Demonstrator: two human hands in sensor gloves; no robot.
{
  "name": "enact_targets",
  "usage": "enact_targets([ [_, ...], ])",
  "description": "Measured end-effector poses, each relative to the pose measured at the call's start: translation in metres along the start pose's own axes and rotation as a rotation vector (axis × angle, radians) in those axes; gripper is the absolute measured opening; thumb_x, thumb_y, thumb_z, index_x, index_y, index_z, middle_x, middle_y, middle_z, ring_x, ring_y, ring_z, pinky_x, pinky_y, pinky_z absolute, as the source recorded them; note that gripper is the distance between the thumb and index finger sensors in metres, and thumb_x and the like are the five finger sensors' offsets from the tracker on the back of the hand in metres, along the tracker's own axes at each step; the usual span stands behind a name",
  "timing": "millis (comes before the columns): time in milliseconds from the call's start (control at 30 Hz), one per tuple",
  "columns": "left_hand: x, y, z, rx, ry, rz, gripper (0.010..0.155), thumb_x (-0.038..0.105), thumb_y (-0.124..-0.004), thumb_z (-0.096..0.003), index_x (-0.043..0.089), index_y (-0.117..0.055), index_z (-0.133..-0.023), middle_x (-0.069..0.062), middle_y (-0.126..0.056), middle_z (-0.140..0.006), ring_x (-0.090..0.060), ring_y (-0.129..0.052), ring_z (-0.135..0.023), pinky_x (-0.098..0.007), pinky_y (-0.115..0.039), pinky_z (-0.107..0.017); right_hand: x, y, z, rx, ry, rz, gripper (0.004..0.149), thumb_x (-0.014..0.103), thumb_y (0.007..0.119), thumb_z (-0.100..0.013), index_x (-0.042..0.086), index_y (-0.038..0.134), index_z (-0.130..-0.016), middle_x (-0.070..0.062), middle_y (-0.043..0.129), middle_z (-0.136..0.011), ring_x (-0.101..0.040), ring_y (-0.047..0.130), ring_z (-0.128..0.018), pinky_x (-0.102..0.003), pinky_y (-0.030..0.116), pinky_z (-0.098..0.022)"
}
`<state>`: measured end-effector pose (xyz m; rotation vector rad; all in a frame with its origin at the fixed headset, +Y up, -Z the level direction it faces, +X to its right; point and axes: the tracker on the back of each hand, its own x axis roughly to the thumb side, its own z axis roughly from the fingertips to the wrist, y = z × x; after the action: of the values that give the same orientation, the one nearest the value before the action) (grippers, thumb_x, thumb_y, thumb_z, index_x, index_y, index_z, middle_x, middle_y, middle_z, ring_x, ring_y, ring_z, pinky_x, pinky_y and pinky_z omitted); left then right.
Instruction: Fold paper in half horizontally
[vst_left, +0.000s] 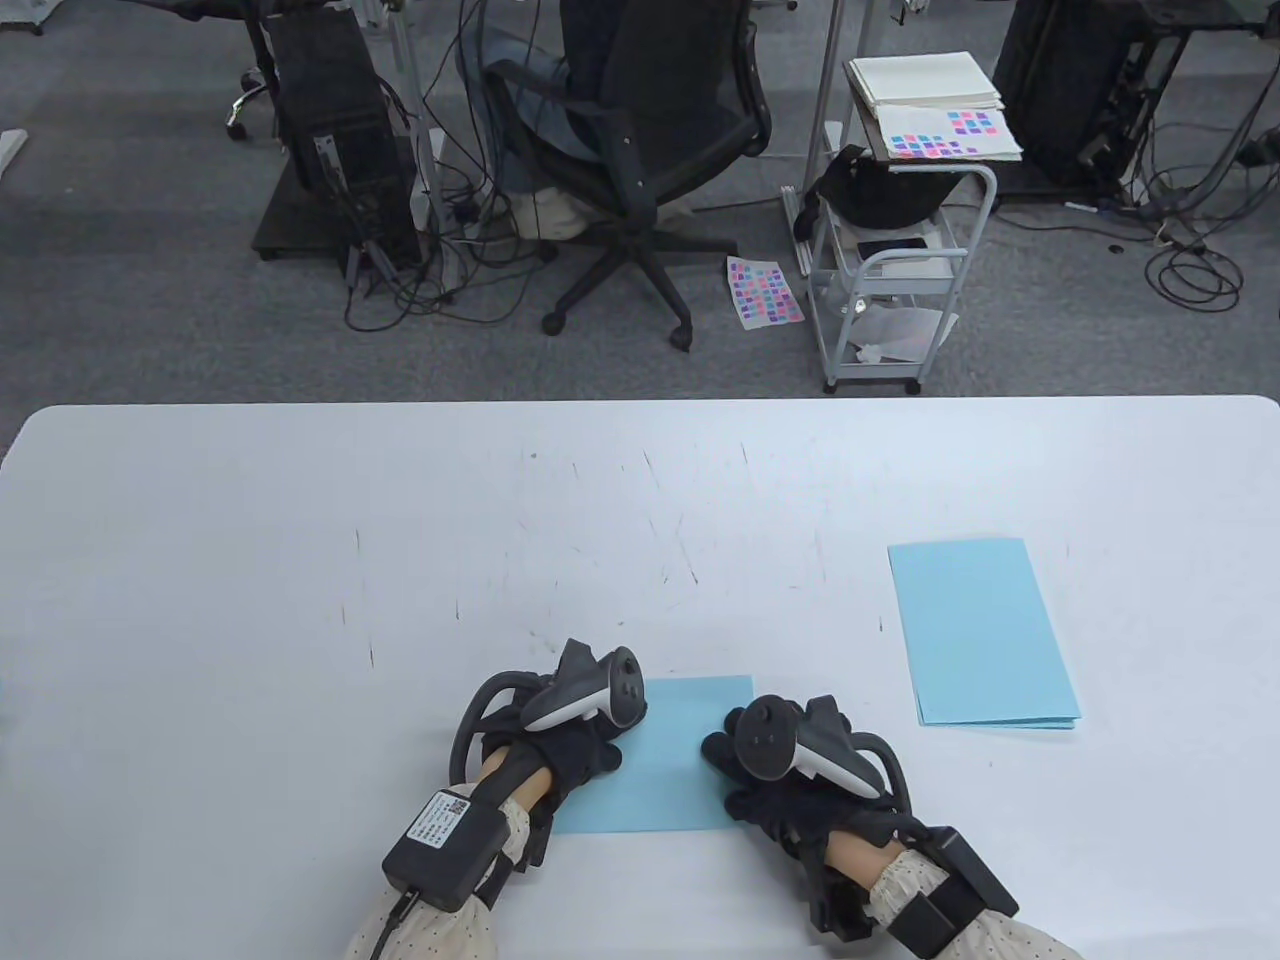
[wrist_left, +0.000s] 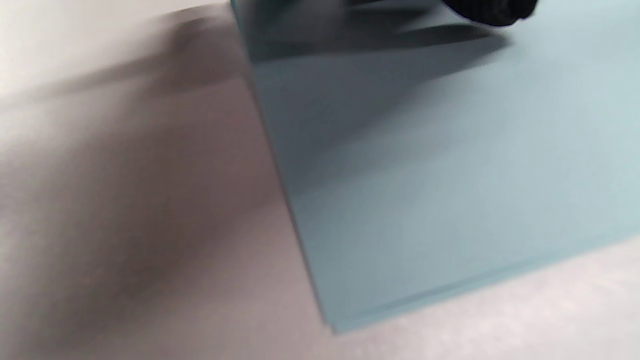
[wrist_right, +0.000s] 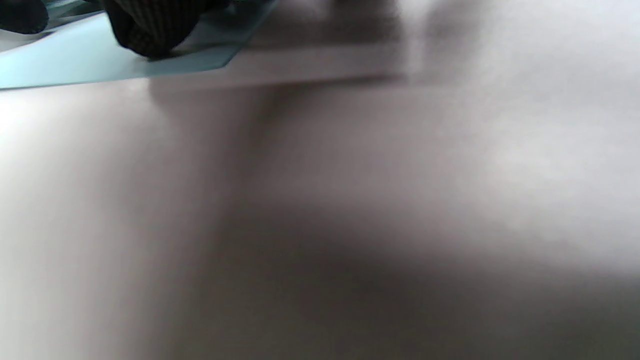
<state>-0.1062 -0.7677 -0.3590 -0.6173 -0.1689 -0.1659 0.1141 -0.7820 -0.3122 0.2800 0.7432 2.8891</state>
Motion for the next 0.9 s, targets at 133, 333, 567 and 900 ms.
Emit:
enact_targets([
  [133,-0.008,-0.003,0.001,0.0,0.009,0.017,0.063,0.055,-0.067,-0.0406,0.066,-0.035,-0.094,0.042,-0.024,-0.11,-0.001,-0.024,-0.115,-0.047,-0.033,-0.09,0.0,0.0,0.0,0.0,0.0,0.0,0.063,0.045,0.068,-0.048,0.05,0.037,-0.102,0.022,0.02,-0.116,-0.03,0.008,-0.108,-0.064,0.007,-0.072],
  [333,-0.015,-0.005,0.001,0.001,0.02,0.028,0.064,0.055,-0.067,-0.0406,0.066,-0.033,-0.094,0.042,-0.023,-0.11,-0.001,-0.023,-0.115,-0.047,-0.033,-0.09,0.0,0.0,0.0,0.0,0.0,0.0,0.063,0.045,0.068,-0.048,0.05,0.036,-0.102,0.022,0.02,-0.116,-0.03,0.008,-0.108,-0.064,0.007,-0.072],
  [567,-0.027,-0.007,0.003,-0.001,0.044,0.048,0.064,0.055,-0.067,-0.0406,0.066,-0.034,-0.094,0.042,-0.023,-0.11,-0.001,-0.023,-0.115,-0.047,-0.033,-0.09,0.0,0.0,0.0,0.0,0.0,0.0,0.063,0.045,0.068,-0.048,0.05,0.036,-0.102,0.022,0.02,-0.116,-0.03,0.008,-0.108,-0.064,0.007,-0.072],
  [900,-0.047,-0.013,0.003,-0.017,0.075,0.111,0.064,0.055,-0.067,-0.0408,0.067,-0.033,-0.093,0.043,-0.022,-0.109,-0.004,-0.025,-0.116,-0.047,-0.034,-0.09,0.0,0.001,0.0,-0.002,0.001,-0.005,0.063,0.045,0.068,-0.048,0.05,0.036,-0.102,0.022,0.02,-0.116,-0.03,0.008,-0.108,-0.064,0.008,-0.072],
])
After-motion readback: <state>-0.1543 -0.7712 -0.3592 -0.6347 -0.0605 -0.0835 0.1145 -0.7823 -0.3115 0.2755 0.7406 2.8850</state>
